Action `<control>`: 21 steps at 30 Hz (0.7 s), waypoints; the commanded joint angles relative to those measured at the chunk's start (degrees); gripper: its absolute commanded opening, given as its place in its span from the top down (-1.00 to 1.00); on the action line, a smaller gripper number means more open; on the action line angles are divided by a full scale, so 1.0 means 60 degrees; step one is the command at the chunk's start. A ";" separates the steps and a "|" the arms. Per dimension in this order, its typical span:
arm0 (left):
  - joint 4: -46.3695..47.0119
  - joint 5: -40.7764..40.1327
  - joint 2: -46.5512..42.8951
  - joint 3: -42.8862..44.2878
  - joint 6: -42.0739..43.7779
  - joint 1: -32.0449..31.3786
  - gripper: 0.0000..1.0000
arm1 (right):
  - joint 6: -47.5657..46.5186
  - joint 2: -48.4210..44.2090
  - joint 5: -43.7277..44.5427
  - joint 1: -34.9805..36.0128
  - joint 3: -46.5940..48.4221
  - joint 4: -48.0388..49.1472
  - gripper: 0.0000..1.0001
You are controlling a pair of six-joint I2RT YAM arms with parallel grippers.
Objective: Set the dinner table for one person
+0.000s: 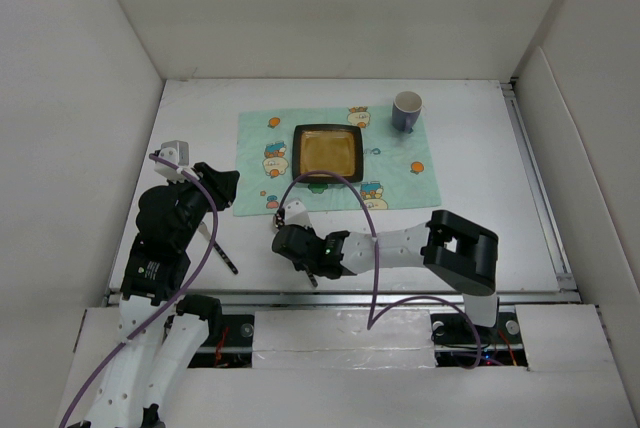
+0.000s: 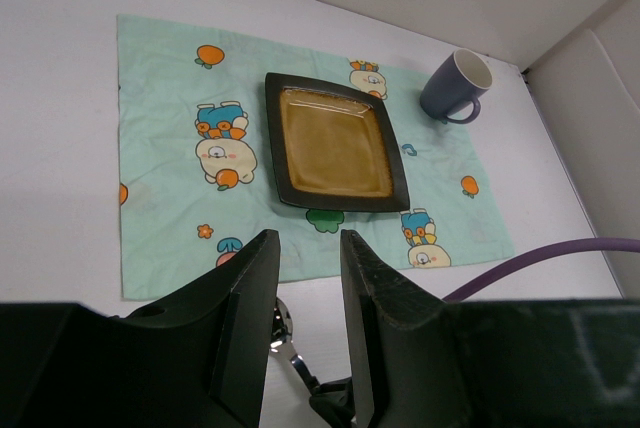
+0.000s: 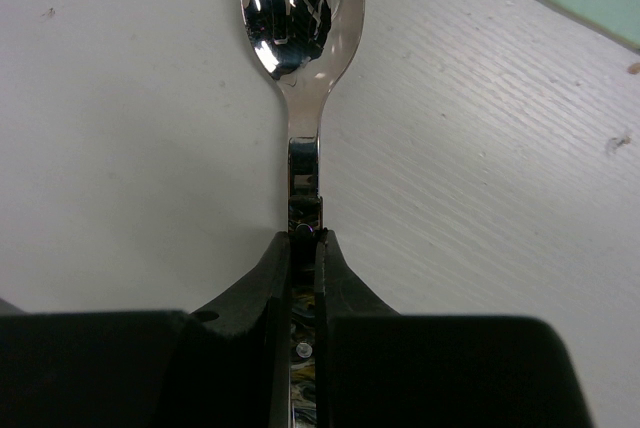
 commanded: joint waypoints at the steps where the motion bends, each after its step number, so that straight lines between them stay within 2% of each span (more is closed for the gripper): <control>1: 0.0294 0.0088 -0.0047 0.0128 0.0052 -0.0041 0.44 | -0.0165 -0.1510 0.0682 -0.0295 -0.0033 -0.0072 1.00; 6: 0.0309 0.0074 0.0025 0.0127 0.0052 -0.0041 0.44 | -0.0912 -0.2861 0.0405 -0.2256 -0.0310 -0.0424 1.00; 8: 0.0309 0.0074 -0.0091 0.0113 0.0037 -0.0041 0.44 | -0.1306 -0.3329 0.0170 -0.3819 -0.0486 -0.0235 1.00; 9: 0.0309 0.0074 -0.0092 0.0113 0.0037 -0.0041 0.44 | -0.1382 -0.3390 0.0170 -0.3827 -0.0458 -0.0234 1.00; 10: 0.0309 0.0045 -0.0019 0.0113 0.0037 -0.0041 0.44 | -0.1397 -0.3405 -0.0062 -0.4581 -0.0385 -0.0321 1.00; 14: 0.0294 0.0118 -0.0047 0.0113 0.0052 -0.0041 0.44 | -0.1850 -0.3172 -0.0577 -0.5903 -0.0239 0.0088 1.00; 21: 0.0265 0.0059 -0.0018 0.0113 0.0052 -0.0041 0.44 | -0.2319 -0.2074 -0.1470 -0.7428 0.0508 0.0206 1.00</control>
